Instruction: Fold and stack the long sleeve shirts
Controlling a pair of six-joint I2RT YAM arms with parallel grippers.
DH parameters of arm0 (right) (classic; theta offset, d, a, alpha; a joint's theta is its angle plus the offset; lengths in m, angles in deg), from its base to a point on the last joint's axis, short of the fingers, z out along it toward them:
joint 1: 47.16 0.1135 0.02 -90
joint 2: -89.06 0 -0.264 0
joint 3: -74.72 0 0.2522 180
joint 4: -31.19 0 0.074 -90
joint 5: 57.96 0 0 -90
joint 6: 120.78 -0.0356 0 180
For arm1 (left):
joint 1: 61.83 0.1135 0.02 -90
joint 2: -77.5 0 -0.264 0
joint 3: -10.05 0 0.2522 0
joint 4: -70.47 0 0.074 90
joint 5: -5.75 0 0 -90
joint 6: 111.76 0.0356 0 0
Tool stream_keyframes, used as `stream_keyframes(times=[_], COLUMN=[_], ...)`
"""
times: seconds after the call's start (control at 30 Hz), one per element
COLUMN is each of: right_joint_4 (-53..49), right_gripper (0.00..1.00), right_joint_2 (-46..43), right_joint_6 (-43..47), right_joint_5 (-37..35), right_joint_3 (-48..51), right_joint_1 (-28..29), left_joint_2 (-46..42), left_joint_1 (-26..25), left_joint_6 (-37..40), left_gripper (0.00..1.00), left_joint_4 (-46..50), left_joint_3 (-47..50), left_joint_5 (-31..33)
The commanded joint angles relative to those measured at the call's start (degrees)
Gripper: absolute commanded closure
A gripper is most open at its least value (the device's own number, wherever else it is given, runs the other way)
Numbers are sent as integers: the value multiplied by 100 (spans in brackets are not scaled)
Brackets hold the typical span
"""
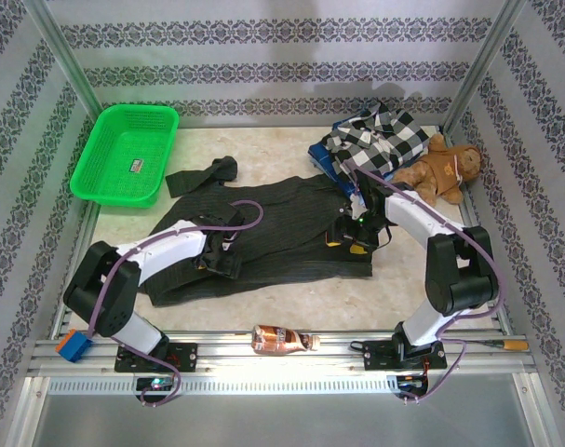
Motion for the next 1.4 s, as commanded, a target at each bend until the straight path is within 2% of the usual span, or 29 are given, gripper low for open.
stream_keyframes(times=[0.0,0.1,0.17,0.23,0.53,0.7,0.87,1.37], right_joint_4=[50,107,134,178,244,228,257,332], right_gripper=[29,29,29,30,30,30,30,30], right_joint_2=[112,135,164,215,356,473,633,1155], right_joint_6=[68,85,94,103,121,164,224,173], right_joint_5=[85,86,85,85,-71,-241,-389,-687], right_joint_3=[92,157,217,270,287,171,43,-316], right_joint_1=[58,55,53,51,-18,-106,-188,-330], left_joint_2=[70,40,56,57,-236,-536,-829,-1243], left_joint_1=[-57,-15,16,38,206,383,613,1199], left_joint_6=[169,200,204,213,204,96,30,-161], left_gripper=[27,30,37,49,77,83,84,86], left_joint_4=[-150,-257,-286,-317,-392,-401,-445,-419], left_joint_3=[6,52,97,147,186,266,429,591], left_joint_5=[426,440,506,546,848,849,768,1074])
